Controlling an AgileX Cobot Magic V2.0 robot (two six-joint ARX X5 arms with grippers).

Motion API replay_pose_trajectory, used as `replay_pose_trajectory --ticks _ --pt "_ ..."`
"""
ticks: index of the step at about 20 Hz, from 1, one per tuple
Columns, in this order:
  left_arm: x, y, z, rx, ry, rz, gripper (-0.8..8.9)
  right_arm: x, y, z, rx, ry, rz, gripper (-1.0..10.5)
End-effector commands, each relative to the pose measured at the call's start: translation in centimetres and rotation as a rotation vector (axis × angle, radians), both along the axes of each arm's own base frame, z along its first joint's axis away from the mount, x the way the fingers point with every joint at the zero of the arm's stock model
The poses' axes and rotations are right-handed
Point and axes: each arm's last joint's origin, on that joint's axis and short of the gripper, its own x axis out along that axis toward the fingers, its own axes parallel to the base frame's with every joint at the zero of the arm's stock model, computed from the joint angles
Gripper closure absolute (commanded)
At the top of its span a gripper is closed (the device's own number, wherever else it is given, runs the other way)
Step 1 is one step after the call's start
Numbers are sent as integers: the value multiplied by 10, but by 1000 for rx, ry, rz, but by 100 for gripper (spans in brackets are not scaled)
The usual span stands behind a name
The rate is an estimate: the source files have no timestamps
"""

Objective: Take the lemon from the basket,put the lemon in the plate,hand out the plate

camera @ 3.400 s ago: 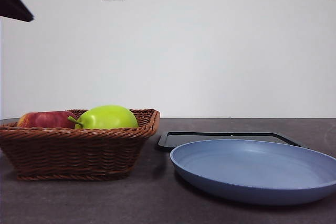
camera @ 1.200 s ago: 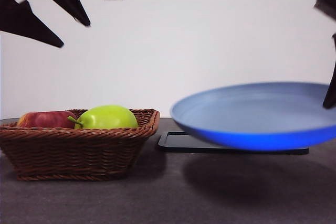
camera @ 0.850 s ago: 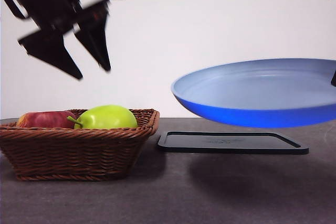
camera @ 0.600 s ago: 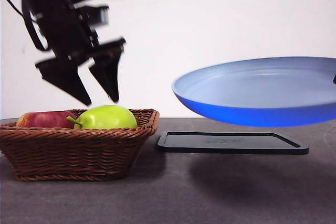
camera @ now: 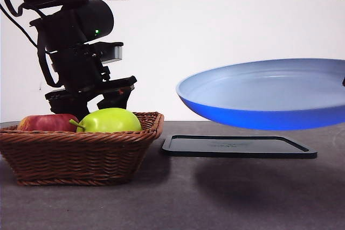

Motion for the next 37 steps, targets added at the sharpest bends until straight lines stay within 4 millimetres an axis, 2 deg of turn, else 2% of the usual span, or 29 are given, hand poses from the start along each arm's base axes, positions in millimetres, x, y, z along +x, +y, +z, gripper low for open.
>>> replay_pose_trajectory --ticks 1,3,5,8,12,14,16,20,25,32,35,37 --pt "2 -4 -1 10 2 -23 630 2 1 2 3 -14 4 943" --pt "1 -3 1 8 -1 -22 647 2 1 2 4 -13 4 943" --pt "-3 -1 12 2 -13 -21 647 2 1 2 3 -14 4 943" --pt "-17 4 48 -78 -82 -48 647 4 1 3 1 -29 1 943" --pt "-49 4 109 -316 -202 -165 647 7 1 0 10 -1 -16 943" --pt "-67 -3 130 -415 -251 -260 647 10 1 -3 9 18 -18 943" --pt "-84 -19 140 -471 -255 -338 647 13 2 -7 9 41 -16 943" --pt "-115 -66 135 -474 -223 -503 647 18 3 -13 5 69 -16 943" --pt "-141 -115 113 -309 -304 -554 647 18 3 -13 8 70 -14 943" --pt "-141 -153 62 -229 -200 -610 620 18 4 -12 58 76 13 943" --pt "-142 -159 51 -208 -173 -623 529 18 5 -12 76 78 24 943" --pt "-144 -160 51 -208 -171 -626 509 18 5 -12 76 78 24 943"
